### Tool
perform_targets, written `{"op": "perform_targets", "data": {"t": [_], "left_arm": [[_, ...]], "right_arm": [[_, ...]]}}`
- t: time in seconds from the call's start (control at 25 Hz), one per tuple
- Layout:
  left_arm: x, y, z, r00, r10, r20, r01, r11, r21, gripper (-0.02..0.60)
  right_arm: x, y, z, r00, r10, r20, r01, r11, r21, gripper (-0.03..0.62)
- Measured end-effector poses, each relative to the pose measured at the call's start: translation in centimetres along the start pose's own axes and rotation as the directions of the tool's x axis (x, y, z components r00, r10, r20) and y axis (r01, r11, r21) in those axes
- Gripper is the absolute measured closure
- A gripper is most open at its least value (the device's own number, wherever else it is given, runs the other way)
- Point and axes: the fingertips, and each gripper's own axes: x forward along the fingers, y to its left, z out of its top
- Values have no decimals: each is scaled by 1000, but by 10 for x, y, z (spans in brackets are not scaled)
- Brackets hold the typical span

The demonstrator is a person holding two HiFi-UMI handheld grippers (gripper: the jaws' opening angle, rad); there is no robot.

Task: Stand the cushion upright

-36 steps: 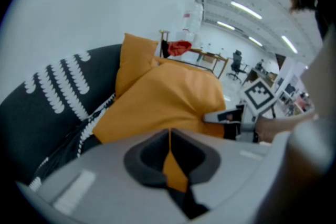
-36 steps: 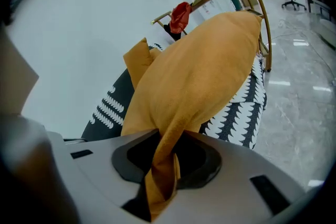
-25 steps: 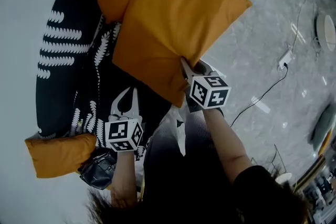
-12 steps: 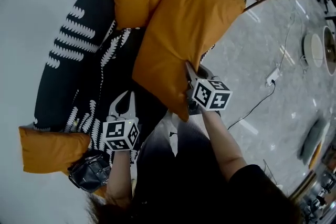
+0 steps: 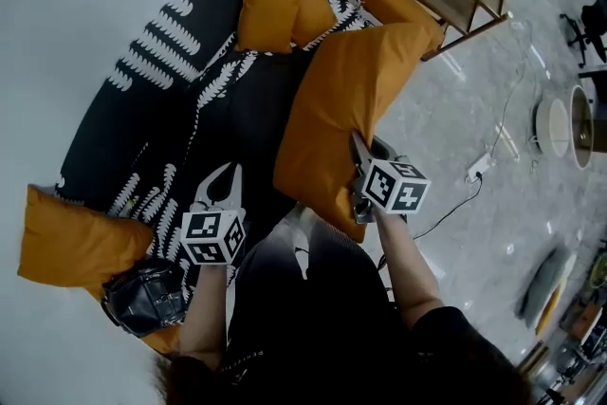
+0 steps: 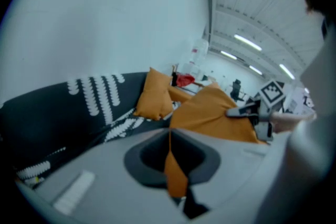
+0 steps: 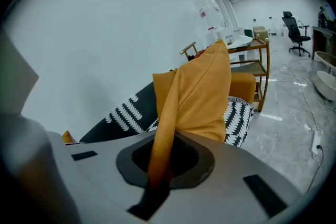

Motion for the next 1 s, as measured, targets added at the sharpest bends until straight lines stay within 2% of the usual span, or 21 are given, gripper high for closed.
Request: {"op": "perform_targets", "data": {"t": [0.32, 0.56, 0.84, 1.0], "left_arm": [[-38, 11, -10, 999, 0, 40, 1, 999, -38, 566], [-71, 34, -10, 996, 41, 76, -36, 998, -58, 565], [-105, 66, -20, 992, 85, 98, -74, 991, -111, 512], [-121, 78, -26, 989, 83, 122, -66, 989, -134, 459]], "right_arm": [[-40, 66, 21, 991, 125, 40, -120, 986, -117, 580], [-60, 121, 34, 970, 239, 34, -231, 959, -165, 580], [-70, 178, 39, 937, 350, -8, -338, 900, -276, 582], [-71, 213, 37, 909, 415, -38, -405, 858, -316, 582]]}}
